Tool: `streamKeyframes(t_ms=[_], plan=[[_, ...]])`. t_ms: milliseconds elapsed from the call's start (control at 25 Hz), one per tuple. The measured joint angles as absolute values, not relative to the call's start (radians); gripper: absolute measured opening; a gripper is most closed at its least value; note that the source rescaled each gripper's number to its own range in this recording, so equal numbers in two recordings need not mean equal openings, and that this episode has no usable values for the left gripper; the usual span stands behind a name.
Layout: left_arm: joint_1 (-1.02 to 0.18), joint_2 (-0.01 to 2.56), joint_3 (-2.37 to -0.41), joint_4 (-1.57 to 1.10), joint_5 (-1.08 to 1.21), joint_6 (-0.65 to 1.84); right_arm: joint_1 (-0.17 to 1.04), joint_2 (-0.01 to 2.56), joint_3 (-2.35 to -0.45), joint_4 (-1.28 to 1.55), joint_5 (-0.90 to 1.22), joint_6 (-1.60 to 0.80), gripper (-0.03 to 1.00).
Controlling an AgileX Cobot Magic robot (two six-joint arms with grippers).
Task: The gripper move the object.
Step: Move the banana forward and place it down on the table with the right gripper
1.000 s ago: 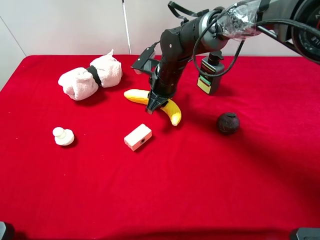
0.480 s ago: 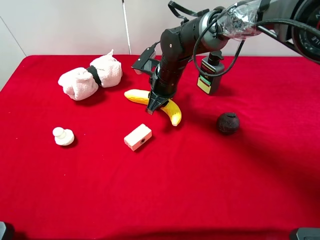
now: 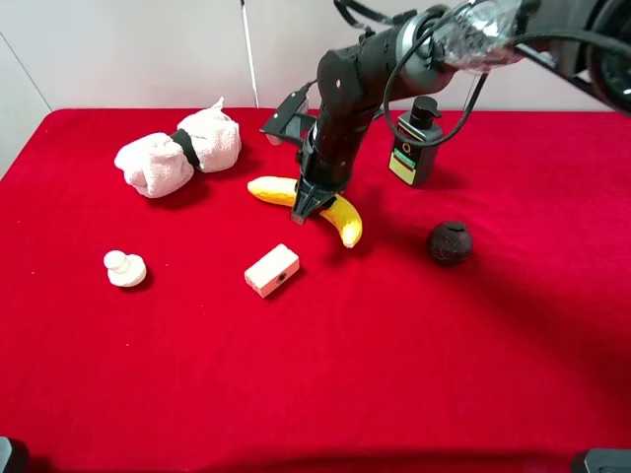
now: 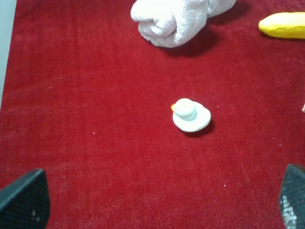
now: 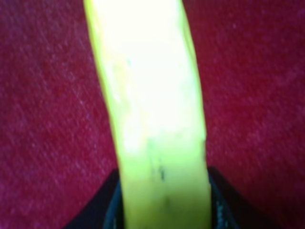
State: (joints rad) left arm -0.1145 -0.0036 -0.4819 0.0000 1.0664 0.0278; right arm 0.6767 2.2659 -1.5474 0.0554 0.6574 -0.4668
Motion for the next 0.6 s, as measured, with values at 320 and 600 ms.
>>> streamKeyframes(t_ms=[320,600], plan=[[-0.115,-0.004,-0.482,0.000,1.066,0.028,0.677,2.199,-1.547,0.040,0.689,-0.443,0.00],[-0.115,-0.004,-0.482,0.000,1.066,0.028,0.679,2.127,-1.547,0.029,0.740,-0.391,0.00]])
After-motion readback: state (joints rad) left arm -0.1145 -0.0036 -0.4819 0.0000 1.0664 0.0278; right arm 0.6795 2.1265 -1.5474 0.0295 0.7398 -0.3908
